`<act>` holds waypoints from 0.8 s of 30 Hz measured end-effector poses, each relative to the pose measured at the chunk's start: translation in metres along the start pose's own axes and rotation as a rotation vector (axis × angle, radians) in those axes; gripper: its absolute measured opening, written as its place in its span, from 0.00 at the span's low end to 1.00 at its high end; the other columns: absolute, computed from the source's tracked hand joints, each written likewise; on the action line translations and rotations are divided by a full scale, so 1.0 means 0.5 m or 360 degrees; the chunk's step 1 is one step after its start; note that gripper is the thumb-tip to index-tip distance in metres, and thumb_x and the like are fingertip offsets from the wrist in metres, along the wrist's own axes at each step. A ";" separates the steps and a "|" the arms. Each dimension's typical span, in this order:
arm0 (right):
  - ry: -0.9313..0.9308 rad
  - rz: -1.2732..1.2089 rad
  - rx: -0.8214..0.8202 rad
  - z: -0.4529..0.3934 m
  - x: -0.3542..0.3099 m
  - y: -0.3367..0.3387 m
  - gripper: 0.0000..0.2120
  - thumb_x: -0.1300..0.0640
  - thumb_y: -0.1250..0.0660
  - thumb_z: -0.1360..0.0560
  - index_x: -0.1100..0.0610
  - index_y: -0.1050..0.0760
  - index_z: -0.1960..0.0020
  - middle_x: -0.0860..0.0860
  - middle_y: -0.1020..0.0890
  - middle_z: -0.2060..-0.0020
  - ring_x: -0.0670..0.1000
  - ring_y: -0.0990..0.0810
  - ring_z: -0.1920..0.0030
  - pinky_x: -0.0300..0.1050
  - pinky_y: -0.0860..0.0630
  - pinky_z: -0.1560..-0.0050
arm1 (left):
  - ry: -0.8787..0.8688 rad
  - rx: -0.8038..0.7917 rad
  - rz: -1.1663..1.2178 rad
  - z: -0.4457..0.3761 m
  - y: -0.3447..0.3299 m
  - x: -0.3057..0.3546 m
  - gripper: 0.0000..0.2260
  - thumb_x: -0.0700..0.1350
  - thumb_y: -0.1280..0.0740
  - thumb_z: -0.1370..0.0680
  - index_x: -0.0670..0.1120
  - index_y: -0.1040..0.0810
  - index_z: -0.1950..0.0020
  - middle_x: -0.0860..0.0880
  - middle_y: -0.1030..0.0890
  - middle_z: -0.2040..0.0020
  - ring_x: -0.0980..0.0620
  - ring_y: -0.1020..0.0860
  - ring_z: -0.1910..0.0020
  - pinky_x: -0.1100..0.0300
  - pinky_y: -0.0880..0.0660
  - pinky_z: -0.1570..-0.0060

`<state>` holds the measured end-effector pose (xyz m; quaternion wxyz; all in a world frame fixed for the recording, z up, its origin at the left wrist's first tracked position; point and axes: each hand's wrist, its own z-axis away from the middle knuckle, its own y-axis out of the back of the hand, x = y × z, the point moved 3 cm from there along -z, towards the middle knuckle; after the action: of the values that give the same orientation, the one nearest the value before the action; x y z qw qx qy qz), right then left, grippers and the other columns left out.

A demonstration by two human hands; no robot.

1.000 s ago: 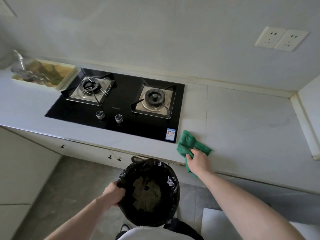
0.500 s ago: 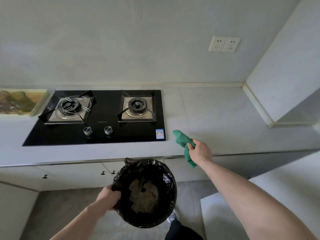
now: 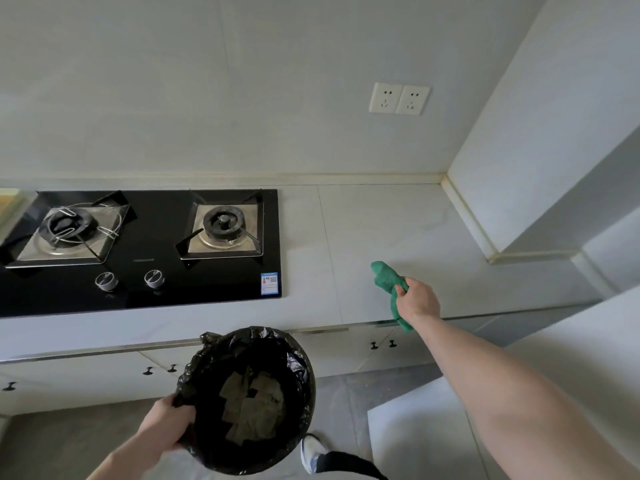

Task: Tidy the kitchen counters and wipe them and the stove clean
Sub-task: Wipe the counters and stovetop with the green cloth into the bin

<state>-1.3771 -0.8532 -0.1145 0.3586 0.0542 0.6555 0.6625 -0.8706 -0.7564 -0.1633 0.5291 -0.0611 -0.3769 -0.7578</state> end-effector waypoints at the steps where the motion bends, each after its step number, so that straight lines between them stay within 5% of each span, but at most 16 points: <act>1: -0.0031 0.0003 -0.0016 -0.019 0.019 0.002 0.10 0.53 0.38 0.18 0.52 0.19 0.43 0.55 0.15 0.51 0.60 0.18 0.51 0.46 0.25 0.56 | 0.0012 0.0010 0.0021 0.000 -0.013 0.006 0.07 0.29 0.35 0.27 0.39 0.20 0.57 0.42 0.20 0.70 0.45 0.22 0.74 0.63 0.29 0.81; 7: -0.0116 0.0123 -0.0264 -0.103 0.072 -0.046 0.14 0.50 0.40 0.17 0.59 0.21 0.43 0.59 0.17 0.45 0.62 0.20 0.43 0.47 0.26 0.49 | 0.0136 0.0087 0.0143 0.017 -0.054 0.003 0.11 0.30 0.36 0.27 0.42 0.18 0.52 0.43 0.19 0.70 0.45 0.22 0.72 0.64 0.29 0.80; 17: 0.0233 -0.0270 -0.0532 -0.065 -0.222 -0.221 0.19 0.47 0.39 0.18 0.58 0.21 0.35 0.59 0.17 0.40 0.62 0.21 0.39 0.48 0.25 0.41 | 0.0363 0.0209 0.0434 0.041 -0.043 -0.087 0.10 0.32 0.35 0.28 0.42 0.18 0.52 0.39 0.16 0.64 0.40 0.16 0.66 0.50 0.17 0.69; 21: 0.0521 -0.0281 -0.0669 0.008 -0.355 -0.284 0.16 0.48 0.38 0.17 0.55 0.20 0.37 0.55 0.16 0.44 0.59 0.19 0.44 0.43 0.28 0.50 | 0.0355 0.0302 0.0503 0.054 -0.009 -0.109 0.09 0.31 0.35 0.27 0.41 0.18 0.53 0.42 0.18 0.67 0.45 0.20 0.71 0.62 0.27 0.79; 24: 0.0646 -0.0170 -0.0741 0.065 -0.429 -0.338 0.16 0.48 0.39 0.18 0.53 0.21 0.35 0.53 0.17 0.41 0.59 0.20 0.40 0.48 0.23 0.42 | 0.0385 0.0360 0.0557 0.059 0.026 -0.145 0.08 0.30 0.35 0.27 0.40 0.18 0.54 0.43 0.19 0.68 0.46 0.21 0.72 0.64 0.29 0.81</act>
<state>-1.1330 -0.9630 -0.1782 0.2575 -0.1971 0.5463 0.7723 -0.8372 -0.6846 -0.1714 0.6971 0.0252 -0.3769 -0.6094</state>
